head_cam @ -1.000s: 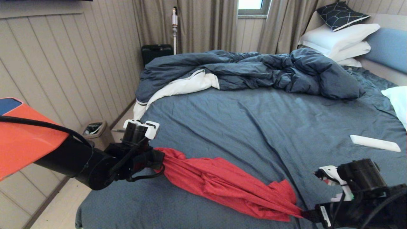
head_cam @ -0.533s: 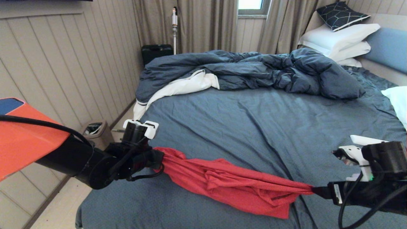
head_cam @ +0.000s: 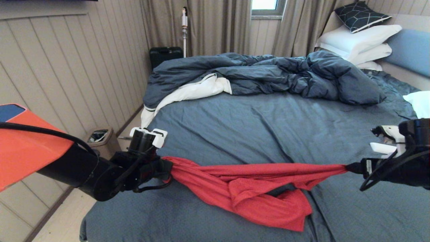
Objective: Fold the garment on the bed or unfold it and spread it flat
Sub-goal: Unford the red T-shirt
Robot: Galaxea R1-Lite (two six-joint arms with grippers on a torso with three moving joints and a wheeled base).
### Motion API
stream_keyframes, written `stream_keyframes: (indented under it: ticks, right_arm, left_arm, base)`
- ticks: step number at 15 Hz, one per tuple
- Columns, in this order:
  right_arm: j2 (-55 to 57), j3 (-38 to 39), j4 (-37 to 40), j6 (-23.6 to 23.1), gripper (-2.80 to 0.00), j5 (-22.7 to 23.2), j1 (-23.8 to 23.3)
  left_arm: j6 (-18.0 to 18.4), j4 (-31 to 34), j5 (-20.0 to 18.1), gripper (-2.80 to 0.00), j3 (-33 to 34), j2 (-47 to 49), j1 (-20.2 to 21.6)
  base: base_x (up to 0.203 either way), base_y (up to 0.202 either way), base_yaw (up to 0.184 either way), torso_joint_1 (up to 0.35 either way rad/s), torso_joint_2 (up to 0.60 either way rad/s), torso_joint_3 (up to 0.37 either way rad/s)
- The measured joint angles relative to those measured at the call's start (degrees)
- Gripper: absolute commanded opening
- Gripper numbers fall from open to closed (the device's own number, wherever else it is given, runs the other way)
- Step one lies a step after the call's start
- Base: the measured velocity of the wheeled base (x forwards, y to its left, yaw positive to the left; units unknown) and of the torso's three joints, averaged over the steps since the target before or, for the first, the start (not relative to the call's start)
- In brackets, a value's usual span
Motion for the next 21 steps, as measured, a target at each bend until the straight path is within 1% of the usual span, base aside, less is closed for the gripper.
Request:
stream_keyframes:
  ticks: [3, 5, 8, 10, 12, 15, 18, 19, 21]
  right_arm:
    - [4.5, -6.6, -0.1, 0.2, 0.0, -0.1, -2.7]
    - [8.2, -12.7, 0.3, 0.4, 0.0, -0.4, -3.6]
    - [14.8, -23.6, 2.5, 1.1, 0.0, -1.7, -4.4]
    - [17.5, -26.8, 4.3, 2.4, 0.0, -2.4, -4.0]
    - [17.2, -26.5, 6.1, 4.7, 0.0, -2.3, -1.7]
    - [13.4, -21.0, 10.9, 7.7, 0.0, -0.4, 4.5]
    - [10.2, -12.6, 11.5, 8.6, 0.0, 0.0, 9.9]
    - [9.8, -10.5, 11.3, 8.8, 0.0, 0.1, 11.1]
    - [10.0, -8.8, 11.1, 8.9, 0.0, 0.2, 12.5]
  left_arm:
    - [0.0, 0.0, 0.0, -2.8, -0.1, 0.0, -0.1]
    - [0.1, 0.1, 0.1, -2.8, -0.5, 0.1, -0.1]
    - [0.1, 0.2, 0.1, -2.8, -1.3, 0.1, -0.1]
    - [0.1, 0.3, 0.1, -2.8, -1.7, 0.1, -0.1]
    - [0.1, 0.4, 0.1, -2.8, -1.8, 0.1, -0.1]
    - [0.1, 0.4, 0.1, -2.8, -1.9, 0.4, -0.1]
    - [0.1, 0.5, 0.1, -2.8, -1.9, 0.5, -0.1]
    - [0.1, 0.5, 0.1, -2.8, -1.9, 0.5, -0.1]
    - [0.1, 0.6, 0.1, -2.8, -1.8, 0.6, -0.1]
  base:
    - [0.0, 0.0, 0.0, 0.0, 0.0, 0.0]
    - [0.0, 0.0, 0.0, 0.0, 0.0, 0.0]
    - [0.0, 0.0, 0.0, 0.0, 0.0, 0.0]
    - [0.0, 0.0, 0.0, 0.0, 0.0, 0.0]
    - [0.0, 0.0, 0.0, 0.0, 0.0, 0.0]
    - [0.0, 0.0, 0.0, 0.0, 0.0, 0.0]
    - [0.0, 0.0, 0.0, 0.0, 0.0, 0.0]
    - [0.0, 0.0, 0.0, 0.0, 0.0, 0.0]
    - [0.0, 0.0, 0.0, 0.0, 0.0, 0.0]
